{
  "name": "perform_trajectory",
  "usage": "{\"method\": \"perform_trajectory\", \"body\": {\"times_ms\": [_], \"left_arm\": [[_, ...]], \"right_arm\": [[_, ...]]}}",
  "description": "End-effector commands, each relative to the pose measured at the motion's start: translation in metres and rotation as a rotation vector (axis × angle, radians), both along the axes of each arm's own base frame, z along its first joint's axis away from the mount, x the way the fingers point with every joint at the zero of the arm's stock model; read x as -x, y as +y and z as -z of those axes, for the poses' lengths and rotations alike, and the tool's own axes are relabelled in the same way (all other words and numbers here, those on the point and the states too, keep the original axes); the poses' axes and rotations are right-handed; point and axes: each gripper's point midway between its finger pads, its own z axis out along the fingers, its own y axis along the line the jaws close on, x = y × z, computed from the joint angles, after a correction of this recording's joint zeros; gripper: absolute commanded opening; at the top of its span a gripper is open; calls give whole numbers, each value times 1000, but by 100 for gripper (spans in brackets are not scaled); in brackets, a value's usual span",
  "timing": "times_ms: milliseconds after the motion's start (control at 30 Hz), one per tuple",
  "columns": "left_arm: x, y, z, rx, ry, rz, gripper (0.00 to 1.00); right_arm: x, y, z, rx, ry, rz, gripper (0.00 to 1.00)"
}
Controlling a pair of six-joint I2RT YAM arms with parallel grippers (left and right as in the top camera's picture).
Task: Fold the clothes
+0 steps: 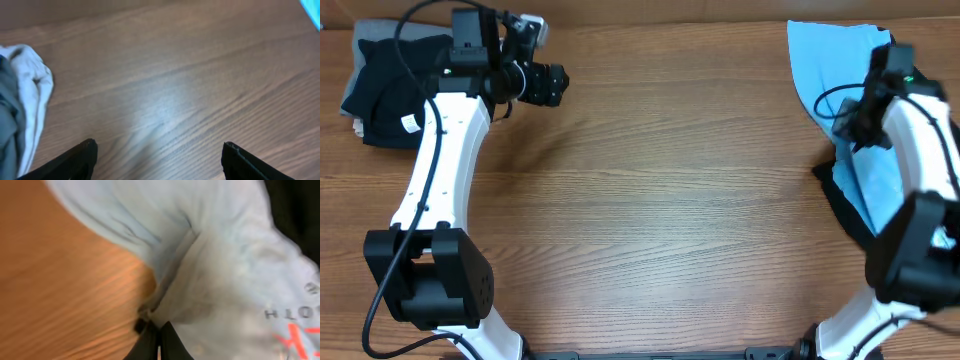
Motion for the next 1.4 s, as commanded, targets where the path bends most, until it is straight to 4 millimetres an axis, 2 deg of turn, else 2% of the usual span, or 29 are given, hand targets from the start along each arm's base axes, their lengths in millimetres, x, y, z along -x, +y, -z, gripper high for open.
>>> {"method": "perform_trajectory", "body": {"times_ms": [0,133,300,467,667,767,800,833,933,1033,1133,1200,1267,1333,1367], "left_arm": [[-7,11,-40,26,-67,-57,81],[-8,18,-53,26,-91,-70,81],[-11,26,-66,25,-119,-85,81],[-14,40,-79,22,-148,-112,82],[-15,64,-84,18,-164,-159,82],[-15,77,-84,15,-164,-185,82],[-14,87,-84,14,-165,-203,82],[-14,91,-84,12,-164,-213,82],[-13,104,-83,8,-164,-238,82],[-12,115,-83,5,-163,-261,83],[-10,123,-82,5,-156,-277,83],[-8,126,-80,5,-148,-284,83],[-6,127,-78,2,-137,-285,84],[-4,127,-77,4,-127,-285,83],[-4,127,-76,5,-125,-285,84]], "right_arm": [[-3,18,-75,-52,-156,-41,4],[1,46,-100,-117,-189,-132,4],[3,102,-122,-203,-225,-280,4],[9,190,-127,-314,-219,-489,4],[31,301,-135,-389,-235,-707,4],[50,362,-144,-432,-266,-828,4],[67,400,-149,-459,-288,-912,4],[76,420,-152,-474,-300,-957,4],[109,474,-160,-521,-335,-1084,4],[143,512,-167,-556,-359,-1189,4],[166,529,-172,-579,-357,-1233,4],[176,526,-178,-586,-326,-1221,4],[182,509,-187,-563,-296,-1197,4],[178,478,-200,-492,-288,-1090,4],[174,455,-208,-437,-294,-1016,4]]}}
